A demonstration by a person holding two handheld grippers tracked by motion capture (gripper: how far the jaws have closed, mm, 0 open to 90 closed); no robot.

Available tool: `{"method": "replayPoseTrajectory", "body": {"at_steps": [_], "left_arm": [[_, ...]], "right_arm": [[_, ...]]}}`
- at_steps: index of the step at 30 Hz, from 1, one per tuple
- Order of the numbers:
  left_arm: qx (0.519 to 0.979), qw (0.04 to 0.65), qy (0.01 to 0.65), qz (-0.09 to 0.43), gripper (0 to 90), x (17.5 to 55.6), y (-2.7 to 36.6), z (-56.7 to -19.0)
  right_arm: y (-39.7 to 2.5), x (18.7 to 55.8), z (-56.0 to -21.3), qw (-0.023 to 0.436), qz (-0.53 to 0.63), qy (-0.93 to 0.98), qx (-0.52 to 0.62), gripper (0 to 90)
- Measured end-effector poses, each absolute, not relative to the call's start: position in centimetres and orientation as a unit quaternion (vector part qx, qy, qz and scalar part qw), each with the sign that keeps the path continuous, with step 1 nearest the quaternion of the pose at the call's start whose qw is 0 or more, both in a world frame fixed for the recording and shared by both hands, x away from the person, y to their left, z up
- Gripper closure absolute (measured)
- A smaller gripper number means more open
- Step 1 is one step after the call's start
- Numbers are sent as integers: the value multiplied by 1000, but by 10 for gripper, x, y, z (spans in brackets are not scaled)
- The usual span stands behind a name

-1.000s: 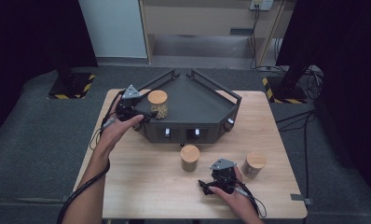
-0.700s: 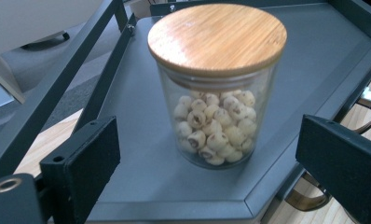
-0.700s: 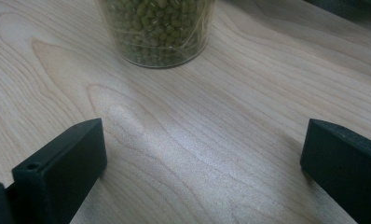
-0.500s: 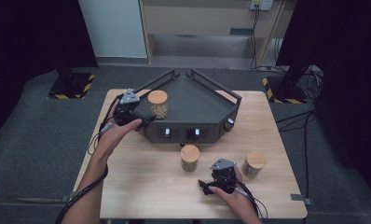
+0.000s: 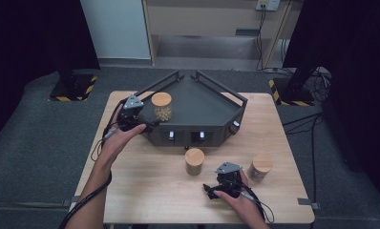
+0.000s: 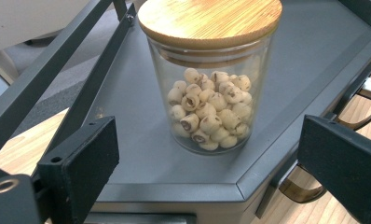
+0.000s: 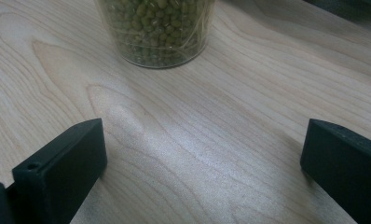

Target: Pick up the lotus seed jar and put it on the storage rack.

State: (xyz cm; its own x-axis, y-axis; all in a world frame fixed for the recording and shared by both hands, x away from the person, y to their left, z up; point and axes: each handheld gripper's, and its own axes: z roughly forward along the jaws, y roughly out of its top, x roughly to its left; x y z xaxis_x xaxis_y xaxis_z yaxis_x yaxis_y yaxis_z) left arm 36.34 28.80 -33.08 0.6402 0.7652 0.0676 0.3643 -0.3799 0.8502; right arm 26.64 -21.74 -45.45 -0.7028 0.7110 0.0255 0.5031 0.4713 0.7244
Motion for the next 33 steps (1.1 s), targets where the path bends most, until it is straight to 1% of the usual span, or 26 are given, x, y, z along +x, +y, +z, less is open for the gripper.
{"method": "replayPoseTrajectory", "body": {"at_steps": [33], "left_arm": [[786, 433, 377, 231, 47, 330, 297, -351]], "right_arm": [[-217, 266, -455, 141, 369, 846, 359, 3]]}}
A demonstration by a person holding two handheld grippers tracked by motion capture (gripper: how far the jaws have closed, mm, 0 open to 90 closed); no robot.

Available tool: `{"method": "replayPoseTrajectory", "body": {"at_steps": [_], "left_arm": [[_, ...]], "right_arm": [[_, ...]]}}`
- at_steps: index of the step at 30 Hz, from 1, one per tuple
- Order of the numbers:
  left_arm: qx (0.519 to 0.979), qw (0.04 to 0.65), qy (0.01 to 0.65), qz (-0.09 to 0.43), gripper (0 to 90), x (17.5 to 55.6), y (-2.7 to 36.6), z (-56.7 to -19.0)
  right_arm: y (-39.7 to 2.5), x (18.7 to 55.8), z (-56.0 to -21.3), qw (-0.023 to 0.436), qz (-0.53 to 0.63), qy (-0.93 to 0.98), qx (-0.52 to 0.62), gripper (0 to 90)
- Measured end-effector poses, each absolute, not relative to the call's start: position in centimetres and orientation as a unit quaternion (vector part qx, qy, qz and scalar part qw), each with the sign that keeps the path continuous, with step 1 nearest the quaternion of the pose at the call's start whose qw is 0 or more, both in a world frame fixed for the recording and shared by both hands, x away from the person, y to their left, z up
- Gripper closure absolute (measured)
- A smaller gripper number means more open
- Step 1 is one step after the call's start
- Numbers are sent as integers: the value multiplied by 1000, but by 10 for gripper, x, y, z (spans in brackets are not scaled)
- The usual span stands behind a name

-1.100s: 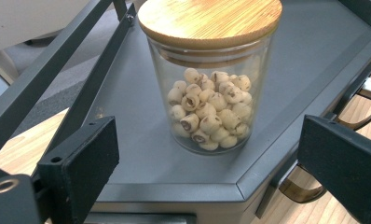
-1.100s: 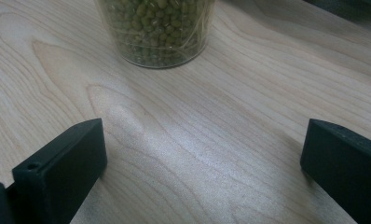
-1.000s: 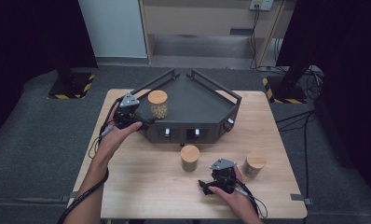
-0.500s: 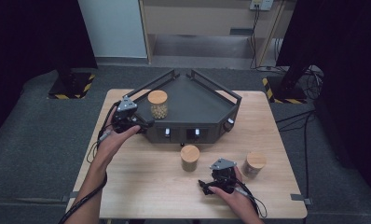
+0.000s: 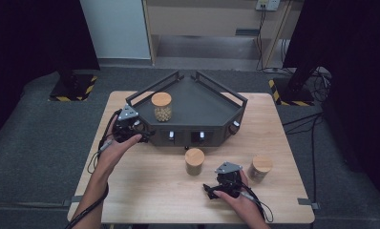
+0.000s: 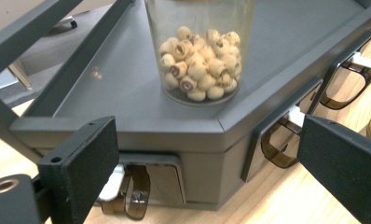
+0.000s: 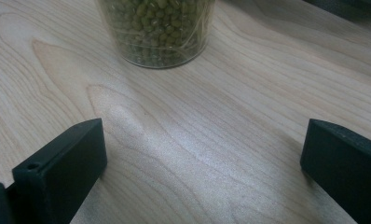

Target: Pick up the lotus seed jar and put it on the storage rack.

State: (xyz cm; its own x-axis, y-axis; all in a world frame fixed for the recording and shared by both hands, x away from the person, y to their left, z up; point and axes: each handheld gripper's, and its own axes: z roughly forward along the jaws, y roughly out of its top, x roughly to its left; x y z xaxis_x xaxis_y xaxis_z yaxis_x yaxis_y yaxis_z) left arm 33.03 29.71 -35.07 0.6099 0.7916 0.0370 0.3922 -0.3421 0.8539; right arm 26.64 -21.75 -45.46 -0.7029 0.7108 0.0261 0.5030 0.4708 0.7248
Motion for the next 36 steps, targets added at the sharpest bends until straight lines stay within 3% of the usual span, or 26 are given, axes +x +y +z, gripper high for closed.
{"method": "replayPoseTrajectory", "body": {"at_steps": [36], "left_arm": [[777, 425, 406, 224, 42, 279, 294, -390]], "right_arm": [[-217, 266, -455, 141, 369, 846, 359, 3]]}}
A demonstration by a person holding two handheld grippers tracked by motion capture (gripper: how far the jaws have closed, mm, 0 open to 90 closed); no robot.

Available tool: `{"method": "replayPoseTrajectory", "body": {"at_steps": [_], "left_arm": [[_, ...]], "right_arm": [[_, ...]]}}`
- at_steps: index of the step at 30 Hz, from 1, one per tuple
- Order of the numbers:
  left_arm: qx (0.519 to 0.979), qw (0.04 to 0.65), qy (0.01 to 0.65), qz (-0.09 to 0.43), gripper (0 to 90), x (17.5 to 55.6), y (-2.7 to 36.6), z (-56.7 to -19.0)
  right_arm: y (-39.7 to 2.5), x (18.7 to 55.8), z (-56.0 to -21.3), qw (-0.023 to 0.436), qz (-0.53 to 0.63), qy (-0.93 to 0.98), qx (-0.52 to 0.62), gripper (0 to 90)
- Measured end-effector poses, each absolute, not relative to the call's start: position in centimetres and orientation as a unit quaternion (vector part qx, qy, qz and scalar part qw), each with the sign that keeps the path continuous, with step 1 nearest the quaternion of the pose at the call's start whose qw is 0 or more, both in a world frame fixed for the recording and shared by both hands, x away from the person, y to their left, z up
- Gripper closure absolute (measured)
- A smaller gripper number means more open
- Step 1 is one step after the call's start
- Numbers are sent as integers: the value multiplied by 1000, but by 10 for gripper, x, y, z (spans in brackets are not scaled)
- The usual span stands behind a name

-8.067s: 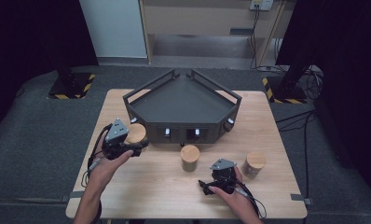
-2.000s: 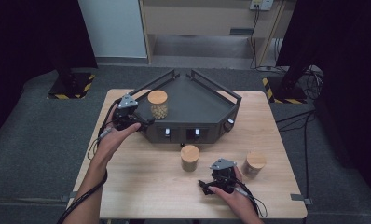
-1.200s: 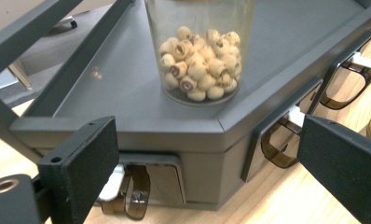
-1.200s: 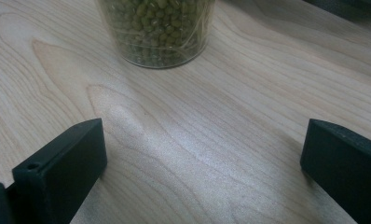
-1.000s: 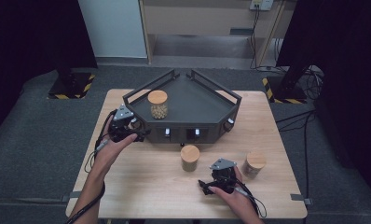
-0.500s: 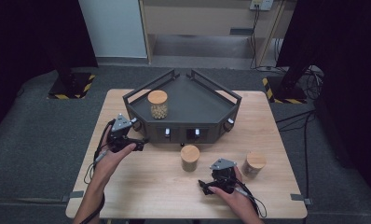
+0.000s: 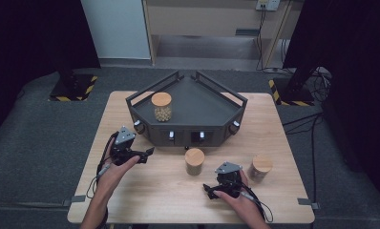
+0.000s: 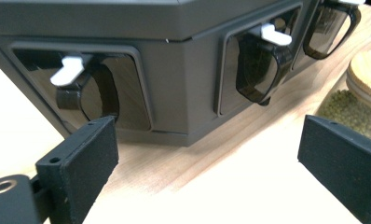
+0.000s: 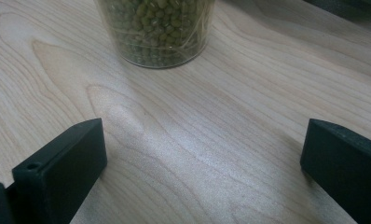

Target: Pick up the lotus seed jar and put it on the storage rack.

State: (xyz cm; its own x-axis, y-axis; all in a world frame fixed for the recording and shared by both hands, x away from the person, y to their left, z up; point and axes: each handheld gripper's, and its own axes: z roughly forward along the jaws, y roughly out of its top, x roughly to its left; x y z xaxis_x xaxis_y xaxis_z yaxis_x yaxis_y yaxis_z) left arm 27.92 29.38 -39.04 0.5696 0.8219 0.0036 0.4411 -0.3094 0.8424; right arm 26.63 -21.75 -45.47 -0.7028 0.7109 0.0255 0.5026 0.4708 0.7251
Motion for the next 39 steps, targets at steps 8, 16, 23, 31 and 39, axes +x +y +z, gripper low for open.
{"method": "replayPoseTrajectory", "body": {"at_steps": [8, 16, 23, 31, 39], "left_arm": [[779, 419, 408, 223, 42, 269, 293, -398], [775, 414, 420, 224, 39, 258, 297, -404], [781, 404, 419, 228, 24, 251, 296, -404], [785, 395, 419, 227, 16, 244, 294, -407], [787, 391, 420, 225, 12, 236, 293, -411]], "right_arm": [[-217, 266, -455, 141, 368, 846, 358, 3], [-217, 266, -455, 141, 369, 846, 359, 3], [-217, 266, -455, 142, 368, 846, 358, 3], [-217, 266, -455, 141, 369, 846, 359, 3], [-217, 266, -455, 142, 368, 846, 359, 3]]}}
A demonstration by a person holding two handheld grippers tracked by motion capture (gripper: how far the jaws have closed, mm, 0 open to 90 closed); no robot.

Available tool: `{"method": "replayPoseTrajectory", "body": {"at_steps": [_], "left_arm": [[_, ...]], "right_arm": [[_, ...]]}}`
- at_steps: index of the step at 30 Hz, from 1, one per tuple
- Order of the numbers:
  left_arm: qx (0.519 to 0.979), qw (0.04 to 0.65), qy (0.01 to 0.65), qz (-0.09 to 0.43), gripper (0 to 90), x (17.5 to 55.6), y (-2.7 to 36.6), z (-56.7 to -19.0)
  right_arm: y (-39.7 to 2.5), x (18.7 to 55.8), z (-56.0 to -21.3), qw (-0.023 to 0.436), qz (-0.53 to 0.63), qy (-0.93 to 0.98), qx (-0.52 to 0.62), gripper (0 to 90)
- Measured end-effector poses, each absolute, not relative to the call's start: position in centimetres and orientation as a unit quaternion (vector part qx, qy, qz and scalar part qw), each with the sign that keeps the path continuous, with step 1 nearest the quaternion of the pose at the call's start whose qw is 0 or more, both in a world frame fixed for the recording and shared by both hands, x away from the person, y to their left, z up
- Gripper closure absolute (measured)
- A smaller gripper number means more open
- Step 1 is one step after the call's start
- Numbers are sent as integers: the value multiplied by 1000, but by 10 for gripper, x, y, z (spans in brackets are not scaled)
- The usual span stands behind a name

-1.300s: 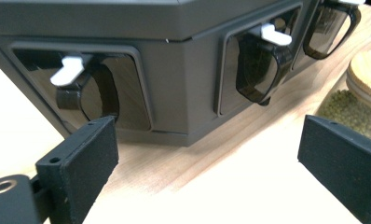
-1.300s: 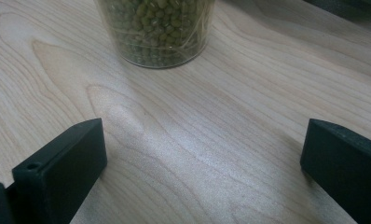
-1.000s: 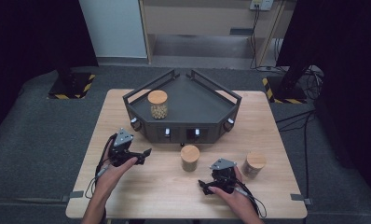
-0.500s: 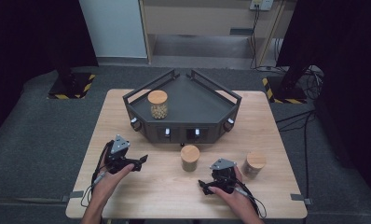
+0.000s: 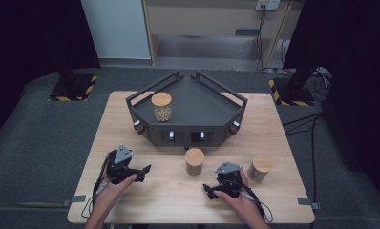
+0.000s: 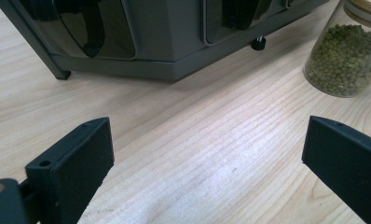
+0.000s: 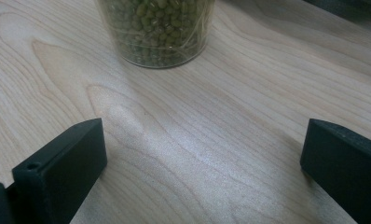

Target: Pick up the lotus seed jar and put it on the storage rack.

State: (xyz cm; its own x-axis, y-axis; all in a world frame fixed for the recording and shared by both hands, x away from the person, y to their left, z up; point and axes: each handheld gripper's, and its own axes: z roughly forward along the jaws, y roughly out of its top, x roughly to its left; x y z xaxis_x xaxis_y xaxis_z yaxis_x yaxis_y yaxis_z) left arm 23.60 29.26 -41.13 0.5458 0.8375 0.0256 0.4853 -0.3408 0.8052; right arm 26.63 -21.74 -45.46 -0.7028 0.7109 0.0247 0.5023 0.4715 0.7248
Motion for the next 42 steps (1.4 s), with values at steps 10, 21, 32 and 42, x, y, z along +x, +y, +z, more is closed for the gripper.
{"method": "replayPoseTrajectory", "body": {"at_steps": [10, 21, 32, 42], "left_arm": [[788, 391, 423, 218, 12, 227, 293, -420], [789, 380, 433, 215, 12, 219, 295, -429], [791, 361, 444, 215, 13, 216, 295, -438], [795, 348, 450, 212, 19, 221, 289, -446]], "right_arm": [[-217, 266, -455, 141, 369, 846, 359, 3], [-217, 266, -455, 141, 368, 846, 359, 3], [-217, 266, -455, 141, 368, 846, 359, 3], [-217, 266, -455, 142, 368, 845, 360, 3]]}}
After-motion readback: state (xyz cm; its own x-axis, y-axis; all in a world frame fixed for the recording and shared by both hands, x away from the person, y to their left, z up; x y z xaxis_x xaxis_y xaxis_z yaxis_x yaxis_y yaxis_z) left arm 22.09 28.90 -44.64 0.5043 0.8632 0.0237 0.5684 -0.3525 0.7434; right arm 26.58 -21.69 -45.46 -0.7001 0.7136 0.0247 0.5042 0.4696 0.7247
